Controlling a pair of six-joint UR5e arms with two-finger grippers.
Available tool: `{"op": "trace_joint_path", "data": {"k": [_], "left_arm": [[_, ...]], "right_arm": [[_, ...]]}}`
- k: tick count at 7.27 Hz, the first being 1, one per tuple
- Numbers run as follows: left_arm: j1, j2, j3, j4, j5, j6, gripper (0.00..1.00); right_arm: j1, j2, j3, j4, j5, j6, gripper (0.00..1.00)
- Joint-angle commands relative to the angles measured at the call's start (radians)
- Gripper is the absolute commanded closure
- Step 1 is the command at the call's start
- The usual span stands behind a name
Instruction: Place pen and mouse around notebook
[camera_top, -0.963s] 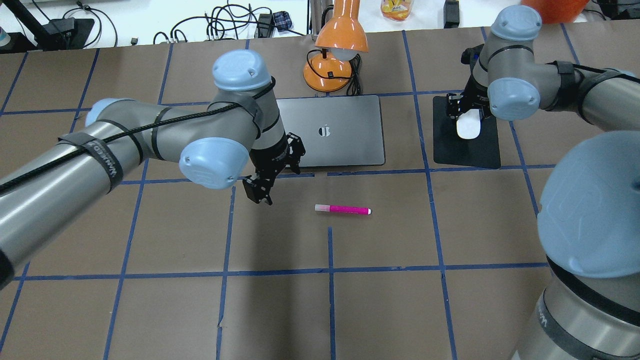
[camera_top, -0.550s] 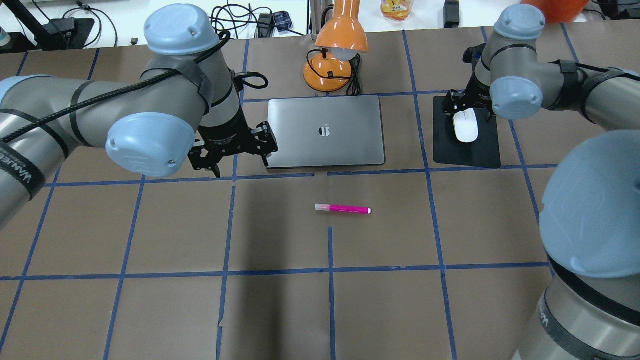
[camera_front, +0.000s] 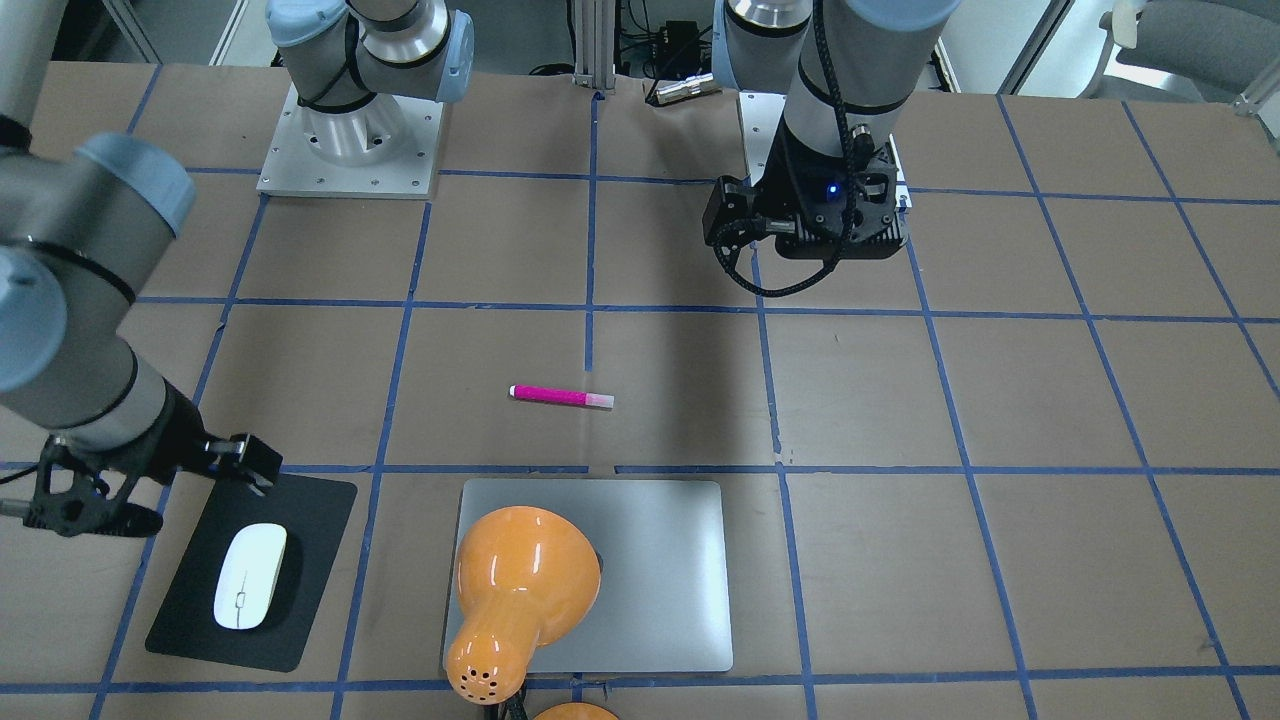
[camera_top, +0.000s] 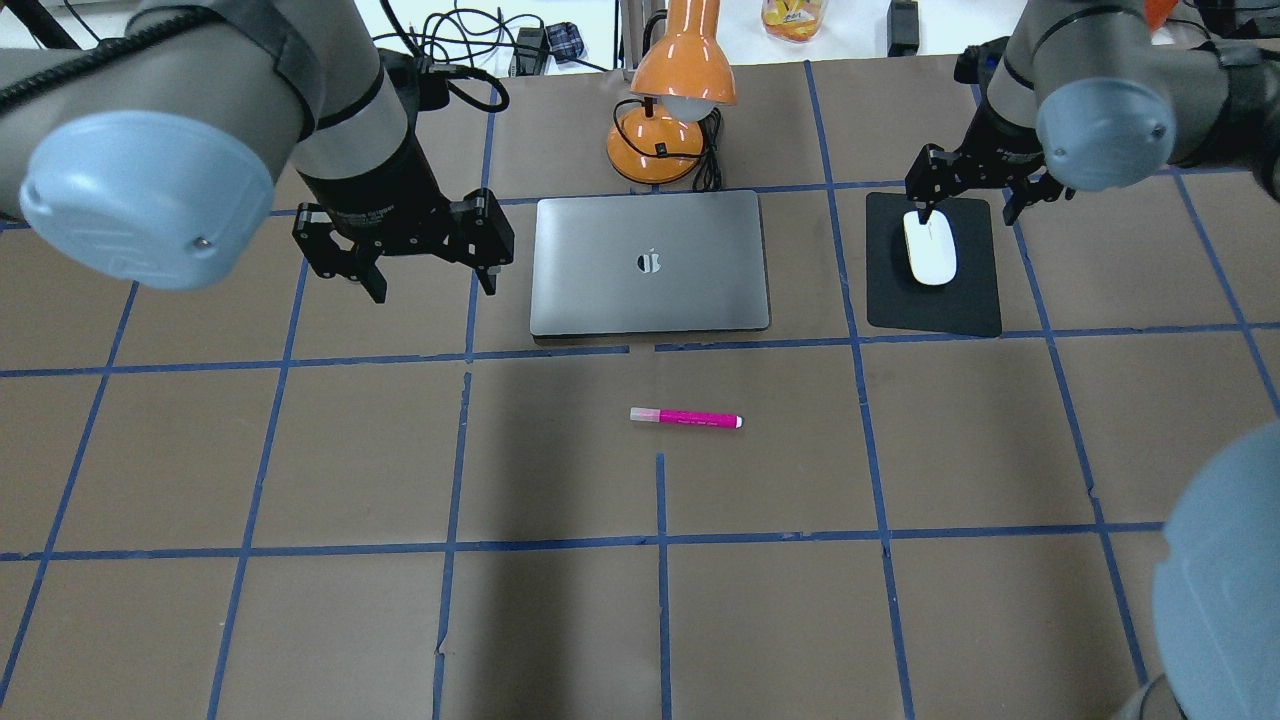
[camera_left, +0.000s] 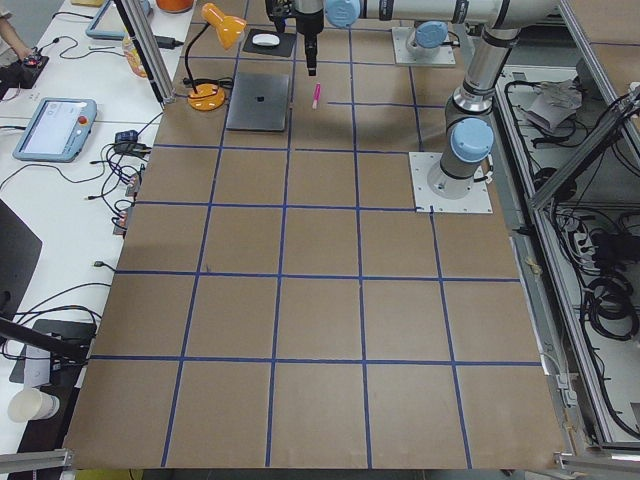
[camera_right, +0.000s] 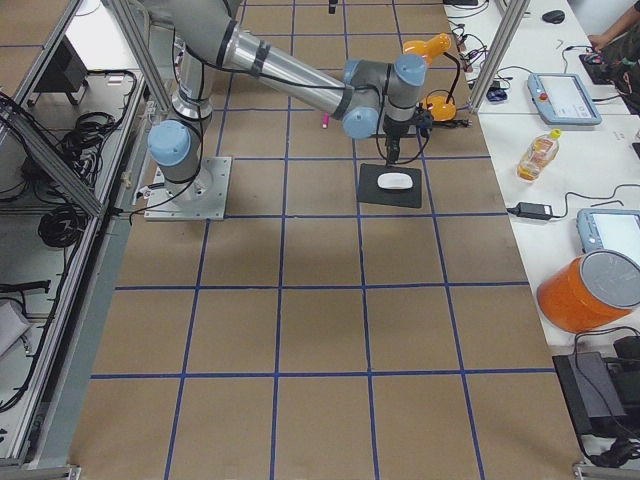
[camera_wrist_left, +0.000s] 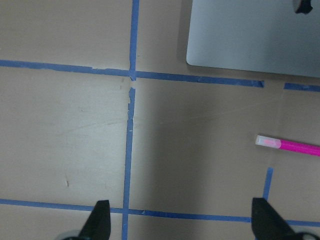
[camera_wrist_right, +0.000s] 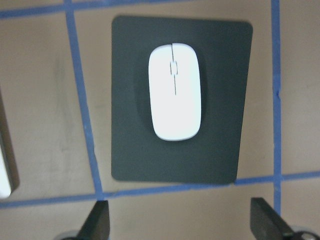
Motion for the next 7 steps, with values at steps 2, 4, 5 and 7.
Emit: {"op": "trace_joint_path", "data": {"k": [2, 4, 5, 7], "left_arm": [[0.02, -0.009, 0.078, -0.025, 0.002, 0.082, 0.0], [0.066, -0.028, 0.079, 0.045, -0.007, 0.145, 0.0], [0.071, -0.034, 0.078, 0.051, -0.006, 0.142, 0.0], [0.071, -0.051, 0.096, 0.058, -0.001, 0.061, 0.0]], "right_arm": [[0.054, -0.279, 0.009, 0.313, 0.001, 0.041, 0.0], [0.071, -0.31, 0.009, 0.368, 0.004, 0.051, 0.0], [0.092, -0.319, 0.012, 0.367, 0.004, 0.071, 0.0], [0.138, -0.324, 0.012, 0.367, 0.002, 0.137, 0.0]]}}
